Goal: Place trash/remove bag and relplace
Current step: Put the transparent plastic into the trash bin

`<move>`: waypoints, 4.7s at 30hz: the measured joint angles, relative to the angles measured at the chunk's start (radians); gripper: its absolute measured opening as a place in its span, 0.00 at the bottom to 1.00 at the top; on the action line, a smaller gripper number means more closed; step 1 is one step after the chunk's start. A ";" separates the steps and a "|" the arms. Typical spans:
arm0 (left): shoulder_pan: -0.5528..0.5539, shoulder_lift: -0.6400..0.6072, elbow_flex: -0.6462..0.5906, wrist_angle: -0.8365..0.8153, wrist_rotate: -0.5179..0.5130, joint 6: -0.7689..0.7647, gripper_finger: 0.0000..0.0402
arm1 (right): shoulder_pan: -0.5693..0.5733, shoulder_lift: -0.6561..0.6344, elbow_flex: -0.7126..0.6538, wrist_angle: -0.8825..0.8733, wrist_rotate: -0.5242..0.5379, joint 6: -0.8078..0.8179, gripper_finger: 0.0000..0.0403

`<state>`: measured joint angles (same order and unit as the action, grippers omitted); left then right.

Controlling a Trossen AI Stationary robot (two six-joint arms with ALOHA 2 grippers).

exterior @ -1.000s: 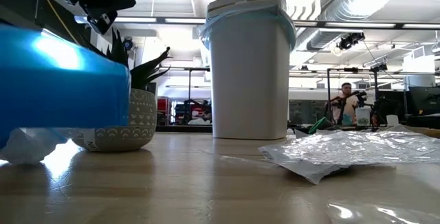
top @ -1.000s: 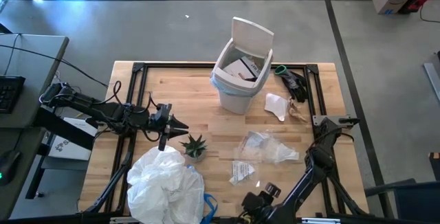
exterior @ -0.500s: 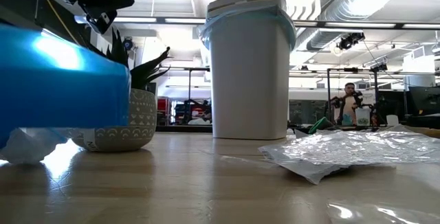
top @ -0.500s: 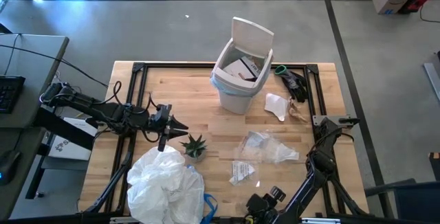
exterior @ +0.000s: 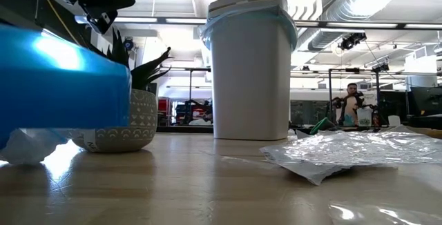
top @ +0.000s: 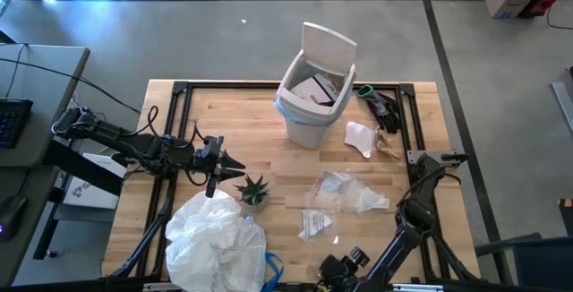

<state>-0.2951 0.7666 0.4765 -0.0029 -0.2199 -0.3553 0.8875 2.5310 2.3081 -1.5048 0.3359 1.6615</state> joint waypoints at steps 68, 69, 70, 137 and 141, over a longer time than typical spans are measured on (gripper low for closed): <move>0.000 0.001 0.000 0.001 -0.003 -0.008 0.20 | -0.198 -0.231 0.034 -0.066 0.467 -0.288 0.00; 0.000 0.001 0.000 0.000 -0.002 -0.008 0.20 | -0.215 -0.258 0.034 -0.066 0.503 -0.321 0.00; 0.000 0.001 0.000 0.000 -0.002 -0.008 0.20 | -0.232 -0.288 0.034 -0.064 0.542 -0.358 0.00; 0.000 0.002 0.000 -0.084 0.001 -0.058 0.20 | -0.974 -0.603 0.047 0.054 0.209 -1.087 0.37; 0.000 0.007 0.000 -0.085 0.007 -0.061 0.20 | -0.840 -0.622 0.046 -0.057 0.203 -0.988 0.35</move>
<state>-0.2954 0.7737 0.4763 -0.0879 -0.2127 -0.4168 0.0477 1.9089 2.3546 -1.5621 0.5392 0.6740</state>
